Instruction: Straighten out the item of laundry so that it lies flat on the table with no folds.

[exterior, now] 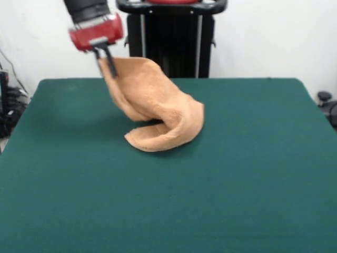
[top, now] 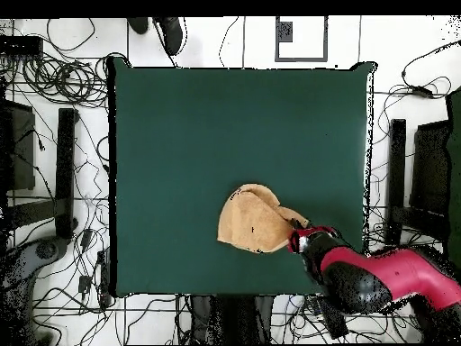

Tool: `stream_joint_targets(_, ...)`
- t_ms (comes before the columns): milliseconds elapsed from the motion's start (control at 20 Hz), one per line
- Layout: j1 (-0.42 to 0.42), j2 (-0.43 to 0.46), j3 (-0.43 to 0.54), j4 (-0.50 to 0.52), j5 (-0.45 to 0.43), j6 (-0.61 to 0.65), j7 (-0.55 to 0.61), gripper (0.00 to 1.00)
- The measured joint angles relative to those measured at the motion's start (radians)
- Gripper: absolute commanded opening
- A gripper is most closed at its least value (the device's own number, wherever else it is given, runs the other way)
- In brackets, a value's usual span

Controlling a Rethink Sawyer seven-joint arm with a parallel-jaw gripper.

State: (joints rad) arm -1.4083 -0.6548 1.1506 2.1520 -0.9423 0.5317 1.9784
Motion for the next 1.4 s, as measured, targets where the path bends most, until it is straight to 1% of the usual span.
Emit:
stream_joint_targets(50,0.009,-0.092,0.009,0.005,0.005,0.0,0.0,0.0)
stream_joint_targets(150,0.016,-0.18,0.016,0.011,0.014,0.0,0.0,0.0)
stream_joint_targets(200,0.018,-0.199,0.017,0.012,0.017,0.0,0.0,0.0)
stream_joint_targets(250,0.022,-0.245,0.019,0.017,0.024,0.0,0.0,0.0)
stream_joint_targets(300,0.03,-0.32,0.019,0.026,0.039,0.0,0.0,0.0)
stream_joint_targets(450,0.04,-0.397,0.019,0.035,0.056,0.0,0.0,0.0)
stream_joint_targets(500,0.051,-0.445,0.019,0.039,0.063,0.0,0.0,0.0)
stream_joint_targets(650,0.068,-0.497,0.02,0.039,0.067,0.0,0.0,0.0)
stream_joint_targets(800,0.074,-0.52,0.02,0.039,0.074,0.0,0.0,0.0)
stream_joint_targets(1000,0.076,-0.515,0.02,0.037,0.077,0.0,0.0,0.0)
stream_joint_targets(1250,0.076,-0.472,0.019,0.018,0.075,0.0,0.0,0.0)
stream_joint_targets(1400,0.076,-0.425,0.017,-0.011,0.073,0.005,0.0,0.0)
